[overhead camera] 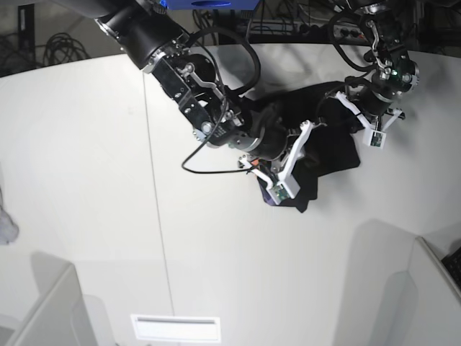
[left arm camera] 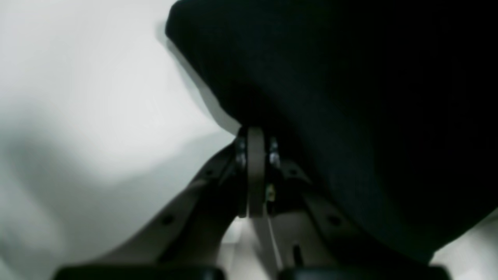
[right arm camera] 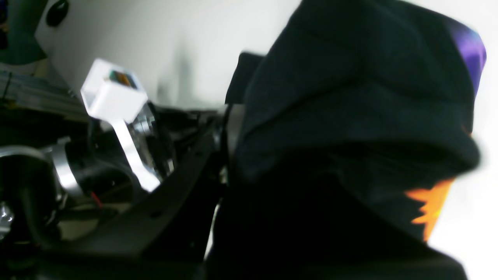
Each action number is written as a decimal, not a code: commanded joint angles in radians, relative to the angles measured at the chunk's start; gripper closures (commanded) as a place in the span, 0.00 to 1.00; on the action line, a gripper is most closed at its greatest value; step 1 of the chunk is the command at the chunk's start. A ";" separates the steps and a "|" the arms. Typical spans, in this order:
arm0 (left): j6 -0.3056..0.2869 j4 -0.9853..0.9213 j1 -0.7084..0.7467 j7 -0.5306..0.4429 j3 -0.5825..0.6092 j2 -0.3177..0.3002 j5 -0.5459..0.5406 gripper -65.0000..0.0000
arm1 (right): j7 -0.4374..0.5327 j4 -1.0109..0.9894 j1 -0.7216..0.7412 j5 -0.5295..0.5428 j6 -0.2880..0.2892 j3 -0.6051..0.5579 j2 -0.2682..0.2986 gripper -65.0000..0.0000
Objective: Fold the T-shirt properly
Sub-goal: 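Lift the strip end with the right gripper and fold it toward the other end, then press and smooth the folded layers with the right gripper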
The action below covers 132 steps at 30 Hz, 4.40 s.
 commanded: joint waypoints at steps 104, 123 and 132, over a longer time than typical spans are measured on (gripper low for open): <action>-0.065 0.083 0.039 0.168 -0.663 -0.018 -0.022 1.00 | 0.138 -0.257 0.149 0.012 -0.062 -0.349 -0.085 0.49; -0.065 0.083 0.039 0.166 -0.663 -0.018 -0.023 1.00 | 0.140 -0.230 0.170 0.012 0.078 -0.447 -0.086 0.51; -0.065 0.083 0.039 0.159 -0.664 -0.024 -0.023 1.00 | 0.132 -0.013 0.146 0.012 0.078 -0.237 0.021 1.00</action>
